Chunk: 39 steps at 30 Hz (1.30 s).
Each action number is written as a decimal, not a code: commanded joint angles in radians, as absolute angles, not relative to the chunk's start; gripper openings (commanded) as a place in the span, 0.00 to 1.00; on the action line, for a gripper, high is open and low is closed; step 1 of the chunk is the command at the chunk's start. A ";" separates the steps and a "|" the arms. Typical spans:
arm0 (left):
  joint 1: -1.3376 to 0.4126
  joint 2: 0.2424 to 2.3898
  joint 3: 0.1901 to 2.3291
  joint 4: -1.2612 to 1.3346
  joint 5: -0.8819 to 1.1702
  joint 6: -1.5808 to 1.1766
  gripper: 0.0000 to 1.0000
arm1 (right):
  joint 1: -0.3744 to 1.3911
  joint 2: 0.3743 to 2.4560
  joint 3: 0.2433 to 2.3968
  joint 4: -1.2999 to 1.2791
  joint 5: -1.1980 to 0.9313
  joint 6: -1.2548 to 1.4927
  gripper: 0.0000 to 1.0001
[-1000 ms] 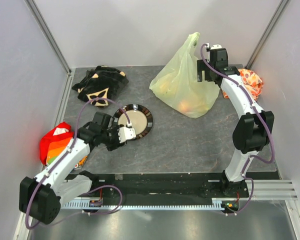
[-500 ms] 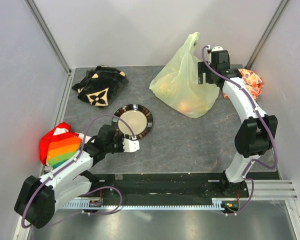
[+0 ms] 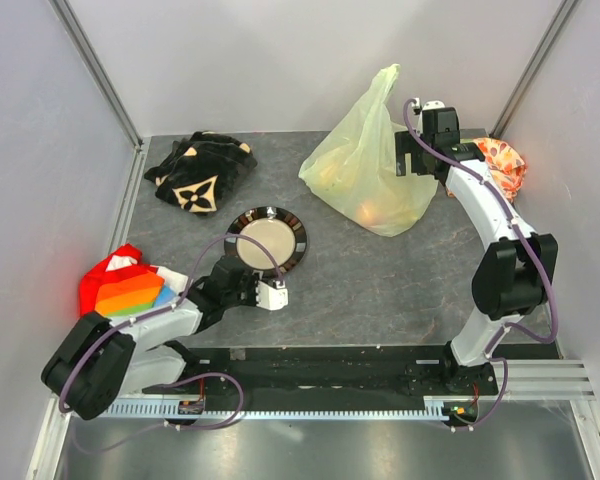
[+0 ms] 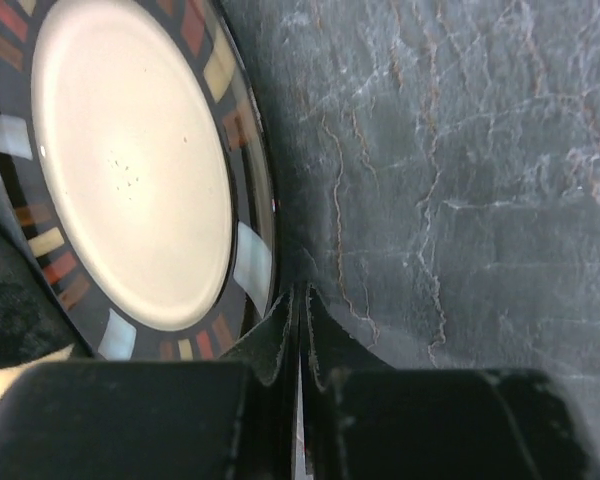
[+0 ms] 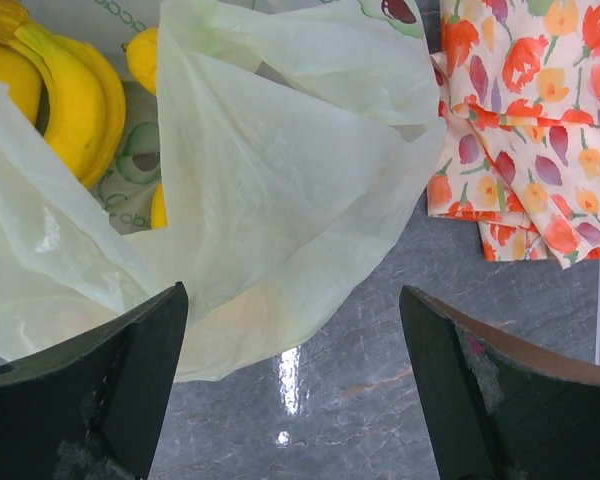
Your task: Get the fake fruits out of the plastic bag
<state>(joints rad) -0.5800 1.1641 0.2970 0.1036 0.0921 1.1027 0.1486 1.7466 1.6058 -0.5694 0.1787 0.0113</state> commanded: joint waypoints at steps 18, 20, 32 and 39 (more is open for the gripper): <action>-0.867 0.777 0.212 -0.040 -0.047 1.023 0.66 | 0.152 1.661 1.554 -0.564 0.141 0.018 0.95; -0.867 0.819 0.225 -0.005 -0.075 0.999 0.69 | 0.152 1.660 1.552 -0.563 0.140 0.017 0.95; -0.853 1.074 0.265 0.132 -0.166 0.988 0.60 | 0.153 1.640 1.523 -0.557 0.152 0.009 0.96; -0.851 1.199 0.256 0.204 -0.175 1.041 0.55 | 0.153 1.654 1.535 -0.551 0.152 0.014 0.96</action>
<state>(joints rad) -0.8577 1.1316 0.2619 0.1627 -0.1646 1.0199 0.1486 1.6848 1.5265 -0.5694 0.1516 0.0113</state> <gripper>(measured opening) 0.556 0.954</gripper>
